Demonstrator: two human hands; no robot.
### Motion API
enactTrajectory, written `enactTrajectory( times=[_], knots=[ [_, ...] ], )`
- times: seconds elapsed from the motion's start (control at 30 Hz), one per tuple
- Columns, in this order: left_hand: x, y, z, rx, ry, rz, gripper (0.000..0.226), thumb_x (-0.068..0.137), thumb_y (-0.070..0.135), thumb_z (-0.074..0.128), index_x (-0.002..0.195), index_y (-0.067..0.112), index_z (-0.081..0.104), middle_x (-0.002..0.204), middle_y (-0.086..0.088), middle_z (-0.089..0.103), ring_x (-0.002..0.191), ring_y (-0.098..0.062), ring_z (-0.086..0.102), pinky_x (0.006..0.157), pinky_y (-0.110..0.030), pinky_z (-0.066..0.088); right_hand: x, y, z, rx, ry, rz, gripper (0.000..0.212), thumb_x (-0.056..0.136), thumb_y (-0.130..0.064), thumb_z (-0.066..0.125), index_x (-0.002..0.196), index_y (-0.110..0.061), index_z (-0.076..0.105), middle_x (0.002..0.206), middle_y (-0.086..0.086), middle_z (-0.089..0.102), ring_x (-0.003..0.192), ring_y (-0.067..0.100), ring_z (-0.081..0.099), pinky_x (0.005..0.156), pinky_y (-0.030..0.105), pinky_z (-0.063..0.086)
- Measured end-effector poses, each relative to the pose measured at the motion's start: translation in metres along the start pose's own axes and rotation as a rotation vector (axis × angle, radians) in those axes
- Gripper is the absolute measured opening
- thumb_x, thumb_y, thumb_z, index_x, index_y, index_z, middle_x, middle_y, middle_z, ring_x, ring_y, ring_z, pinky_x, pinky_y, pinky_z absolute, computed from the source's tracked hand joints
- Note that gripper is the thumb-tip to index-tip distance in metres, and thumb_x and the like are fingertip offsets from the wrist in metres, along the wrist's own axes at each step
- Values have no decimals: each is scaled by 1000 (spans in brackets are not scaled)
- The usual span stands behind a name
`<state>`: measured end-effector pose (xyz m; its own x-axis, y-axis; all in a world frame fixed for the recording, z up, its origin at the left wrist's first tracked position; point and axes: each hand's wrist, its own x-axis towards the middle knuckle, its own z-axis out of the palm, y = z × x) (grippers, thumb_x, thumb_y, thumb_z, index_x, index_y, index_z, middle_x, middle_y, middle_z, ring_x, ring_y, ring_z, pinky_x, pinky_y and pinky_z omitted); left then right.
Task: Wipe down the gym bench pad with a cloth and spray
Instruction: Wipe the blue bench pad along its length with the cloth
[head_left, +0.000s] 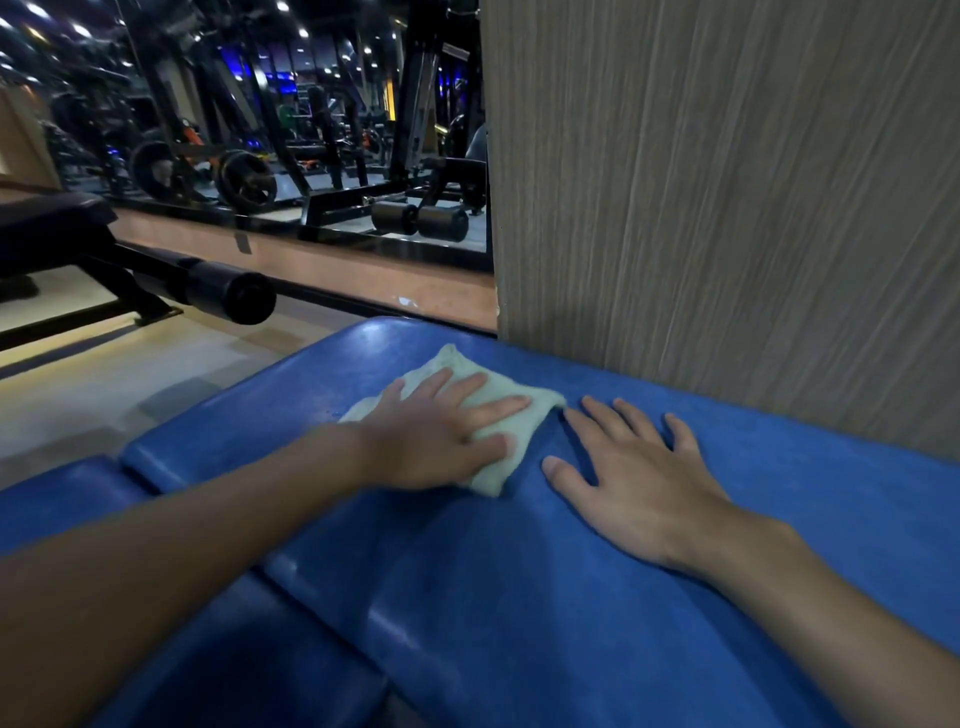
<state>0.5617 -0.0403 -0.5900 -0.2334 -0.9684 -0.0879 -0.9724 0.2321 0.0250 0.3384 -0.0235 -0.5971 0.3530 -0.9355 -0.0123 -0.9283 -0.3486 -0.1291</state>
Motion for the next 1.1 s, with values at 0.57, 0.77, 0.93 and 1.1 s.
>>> enactTrajectory(
  times=[0.57, 0.77, 0.93, 1.1],
  knots=[
    [-30, -18, 1, -7, 3, 32, 57, 82, 81, 0, 138, 73, -5, 166, 13, -6, 151, -15, -15, 120, -53, -6, -2, -1, -2, 21, 7, 2, 75, 91, -69, 13, 156, -32, 9, 165, -12, 0, 151, 11, -6, 121, 49, -4],
    [-130, -23, 0, 22, -57, 24, 56, 76, 82, -9, 130, 76, -23, 157, 25, -28, 145, -6, -31, 120, -43, -15, 1, -5, -13, -41, -37, 5, 75, 92, -70, 14, 156, -31, 13, 165, -8, 5, 152, 17, -2, 119, 55, -8],
    [-108, -25, -4, 0, -67, -7, 58, 73, 85, -7, 130, 78, -20, 159, 23, -23, 148, -9, -25, 120, -48, -11, 15, -21, -6, -9, -58, -31, 76, 90, -72, 9, 156, -35, 3, 166, -5, -5, 151, 19, -12, 119, 56, -9],
    [-14, -34, -3, -3, -5, -36, 51, 83, 80, 7, 132, 78, -5, 166, 15, -5, 151, -14, -13, 119, -54, -5, 19, -18, 2, -45, -44, -35, 76, 90, -72, 6, 156, -35, -3, 165, -6, -11, 151, 18, -15, 119, 54, -8]
  ],
)
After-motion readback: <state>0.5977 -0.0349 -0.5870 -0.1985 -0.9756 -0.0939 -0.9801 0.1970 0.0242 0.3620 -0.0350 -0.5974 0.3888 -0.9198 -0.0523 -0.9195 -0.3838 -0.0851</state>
